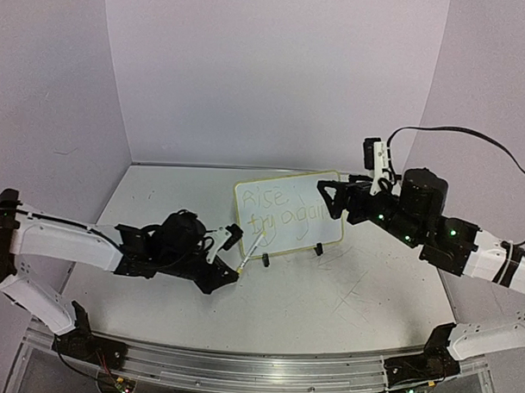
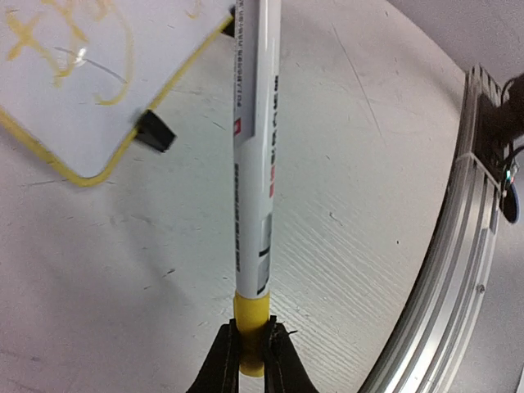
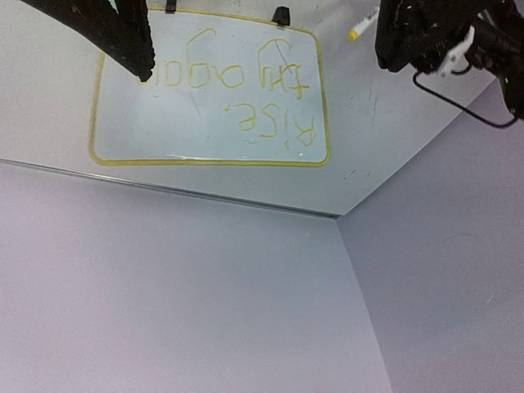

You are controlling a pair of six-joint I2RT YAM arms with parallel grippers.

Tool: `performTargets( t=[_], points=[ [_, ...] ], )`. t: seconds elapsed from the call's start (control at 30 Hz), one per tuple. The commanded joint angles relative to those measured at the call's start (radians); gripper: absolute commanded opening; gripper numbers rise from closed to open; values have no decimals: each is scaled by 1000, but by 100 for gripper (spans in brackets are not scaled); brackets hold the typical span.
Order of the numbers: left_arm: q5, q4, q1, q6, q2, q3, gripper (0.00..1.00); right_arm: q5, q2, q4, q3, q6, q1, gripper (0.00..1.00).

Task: Write a sentence on the whiteboard
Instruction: Put down the whiteboard marker at the center of the board, then reset both arms

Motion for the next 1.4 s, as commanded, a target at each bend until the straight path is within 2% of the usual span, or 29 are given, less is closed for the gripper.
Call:
performTargets(
  t=[0.0, 0.13, 0.23, 0.5, 0.6, 0.7, 0.83, 0.93, 1.13, 1.2, 1.37],
  points=[
    [113, -57, -81, 131, 226, 197, 0, 263, -157, -20, -8, -108, 1, 98],
    [80, -202, -148, 246, 428, 424, 0, 342, -273, -40, -13, -177, 0, 98],
    [83, -279, -164, 312, 531, 532, 2, 357, -328, -64, -13, -190, 0, 98],
    [-6, -403, -167, 360, 627, 628, 11, 345, -355, -90, -22, -163, 1, 98],
    [-35, -407, -167, 356, 603, 619, 20, 340, -339, -91, -10, -168, 0, 98],
    [-88, -403, -164, 338, 543, 606, 32, 340, -324, -91, 5, -177, 0, 98],
    [-80, -355, -112, 287, 401, 576, 42, 363, -318, -95, 29, -191, 1, 98],
    [-97, -261, -50, 218, 230, 525, 61, 400, -317, -114, 62, -199, 0, 98],
    [-427, -56, 67, 97, -123, 450, 84, 413, -326, -121, 117, -256, 0, 98],
    [-531, -29, 75, 102, -195, 461, 87, 423, -319, -121, 142, -274, 0, 98],
    [-618, 1, 75, 169, -287, 517, 96, 470, -293, -128, 219, -312, 0, 98]
  ],
)
